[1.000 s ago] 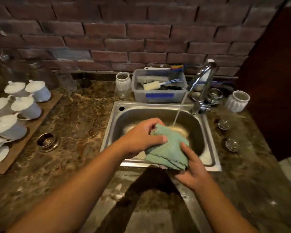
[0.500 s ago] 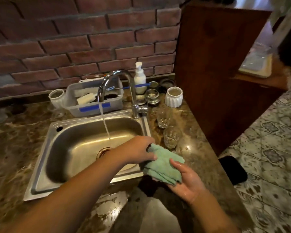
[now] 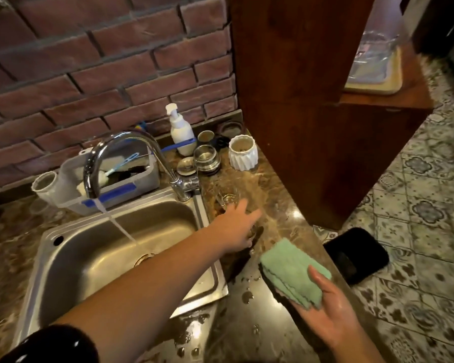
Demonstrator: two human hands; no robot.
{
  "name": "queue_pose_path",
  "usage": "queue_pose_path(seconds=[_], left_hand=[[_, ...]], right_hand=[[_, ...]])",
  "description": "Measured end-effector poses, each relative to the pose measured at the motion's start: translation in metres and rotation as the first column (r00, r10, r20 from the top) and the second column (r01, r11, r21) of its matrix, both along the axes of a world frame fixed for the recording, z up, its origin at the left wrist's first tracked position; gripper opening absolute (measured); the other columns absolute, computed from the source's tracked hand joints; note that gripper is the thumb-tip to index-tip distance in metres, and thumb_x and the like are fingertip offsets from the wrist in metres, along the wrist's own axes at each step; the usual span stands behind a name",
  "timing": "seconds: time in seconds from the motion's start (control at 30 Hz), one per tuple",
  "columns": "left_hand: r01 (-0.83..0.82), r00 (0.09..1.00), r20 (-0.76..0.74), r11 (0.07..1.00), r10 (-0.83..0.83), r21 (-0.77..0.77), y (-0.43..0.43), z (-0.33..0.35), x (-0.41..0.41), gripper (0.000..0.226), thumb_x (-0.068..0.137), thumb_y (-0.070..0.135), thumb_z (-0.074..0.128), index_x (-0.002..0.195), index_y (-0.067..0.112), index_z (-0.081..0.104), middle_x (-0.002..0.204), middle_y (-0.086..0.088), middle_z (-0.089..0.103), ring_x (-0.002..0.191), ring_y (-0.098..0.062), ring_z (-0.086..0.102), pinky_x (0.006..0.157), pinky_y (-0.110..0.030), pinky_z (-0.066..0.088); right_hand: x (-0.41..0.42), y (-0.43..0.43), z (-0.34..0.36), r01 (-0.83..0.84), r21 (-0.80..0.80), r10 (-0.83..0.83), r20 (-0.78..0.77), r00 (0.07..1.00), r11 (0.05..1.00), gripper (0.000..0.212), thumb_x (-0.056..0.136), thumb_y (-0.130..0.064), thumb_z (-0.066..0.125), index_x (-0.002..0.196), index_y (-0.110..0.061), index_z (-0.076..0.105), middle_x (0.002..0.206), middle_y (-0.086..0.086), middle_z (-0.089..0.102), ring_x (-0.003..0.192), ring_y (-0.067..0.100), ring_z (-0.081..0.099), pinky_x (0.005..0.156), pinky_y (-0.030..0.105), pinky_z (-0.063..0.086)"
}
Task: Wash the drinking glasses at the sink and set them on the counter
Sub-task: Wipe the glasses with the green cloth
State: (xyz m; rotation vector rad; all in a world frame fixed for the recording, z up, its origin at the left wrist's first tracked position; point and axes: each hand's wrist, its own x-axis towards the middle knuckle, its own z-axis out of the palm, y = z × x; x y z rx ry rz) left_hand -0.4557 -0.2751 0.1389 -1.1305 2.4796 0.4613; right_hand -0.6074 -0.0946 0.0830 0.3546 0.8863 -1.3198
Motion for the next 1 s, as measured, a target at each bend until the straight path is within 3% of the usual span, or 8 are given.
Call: queue_pose_path(seconds=[0.23, 0.57, 0.7, 0.73, 0.8, 0.9, 1.0], left_hand=[[-0.093, 0.996, 0.014, 0.996, 0.093, 0.005, -0.007, -0.022, -0.01, 0.068, 0.089, 0.021, 0.071, 0.147, 0.027, 0.036, 0.149, -0.016, 0.025, 0.135, -0.045, 0.033, 0.107, -0.051, 0.046], [-0.132, 0.99, -0.043, 0.991, 0.134, 0.031, -0.007, -0.025, -0.006, 0.071, 0.085, 0.029, 0.075, 0.145, 0.03, 0.036, 0.148, -0.012, 0.029, 0.135, -0.043, 0.031, 0.108, -0.051, 0.041], [-0.202, 0.965, -0.14, 0.968, 0.223, 0.15, -0.003, 0.005, 0.006, 0.07, 0.082, 0.032, 0.078, 0.142, 0.034, 0.044, 0.142, -0.008, 0.04, 0.134, -0.036, 0.041, 0.11, -0.05, 0.044], [-0.205, 0.957, -0.171, 0.964, 0.234, 0.171, -0.001, 0.017, 0.01, 0.069, 0.081, 0.031, 0.079, 0.141, 0.033, 0.046, 0.136, -0.006, 0.043, 0.129, -0.032, 0.046, 0.106, -0.048, 0.048], [-0.206, 0.933, -0.253, 0.955, 0.257, 0.212, 0.005, 0.044, 0.018, 0.065, 0.08, 0.029, 0.078, 0.139, 0.031, 0.049, 0.127, -0.002, 0.048, 0.116, -0.023, 0.055, 0.094, -0.038, 0.054], [-0.22, 0.867, -0.379, 0.931, 0.323, 0.29, 0.017, 0.087, 0.034, 0.058, 0.08, 0.022, 0.076, 0.133, 0.028, 0.053, 0.122, 0.002, 0.058, 0.105, -0.016, 0.062, 0.082, -0.031, 0.057], [-0.278, 0.766, -0.453, 0.87, 0.457, 0.407, 0.031, 0.125, 0.059, 0.052, 0.081, 0.019, 0.078, 0.128, 0.026, 0.057, 0.116, -0.003, 0.066, 0.102, -0.02, 0.066, 0.083, -0.038, 0.058]], right_hand=[[-0.009, -0.017, -0.008, 0.022, 0.002, -0.022, 0.027, 0.999, 1.0, 0.045, 0.081, -0.013, 0.059, 0.126, -0.011, 0.057, 0.125, 0.032, 0.066, 0.122, 0.052, 0.057, 0.109, 0.064, 0.038], [0.008, -0.035, 0.002, 0.036, 0.021, -0.034, -0.103, 0.994, 0.999, 0.022, 0.099, -0.009, 0.052, 0.119, -0.01, 0.061, 0.111, 0.023, 0.074, 0.112, 0.044, 0.066, 0.087, 0.052, 0.054], [0.01, -0.035, 0.017, 0.03, -0.071, -0.051, -0.31, 0.949, 0.997, 0.018, 0.098, -0.012, 0.056, 0.115, -0.014, 0.064, 0.106, 0.014, 0.078, 0.095, 0.03, 0.076, 0.071, 0.038, 0.062], [0.013, -0.036, 0.022, -0.015, -0.123, -0.037, -0.404, 0.914, 0.992, 0.018, 0.098, -0.014, 0.058, 0.113, -0.017, 0.066, 0.107, 0.011, 0.078, 0.094, 0.025, 0.077, 0.072, 0.035, 0.062], [0.022, -0.039, 0.035, -0.169, -0.226, -0.002, -0.604, 0.797, 0.959, 0.023, 0.094, -0.023, 0.062, 0.115, -0.029, 0.069, 0.118, 0.004, 0.076, 0.105, 0.017, 0.073, 0.088, 0.036, 0.056], [0.043, -0.04, 0.054, -0.46, -0.283, -0.017, -0.865, 0.501, 0.842, 0.049, 0.086, -0.043, 0.072, 0.133, -0.043, 0.058, 0.142, -0.012, 0.06, 0.131, 0.004, 0.054, 0.111, 0.034, 0.043], [0.068, -0.042, 0.072, -0.665, -0.223, -0.099, -0.971, 0.22, 0.712, 0.09, 0.076, -0.056, 0.075, 0.152, -0.05, 0.027, 0.154, -0.028, 0.031, 0.138, -0.013, 0.033, 0.104, 0.008, 0.034]])
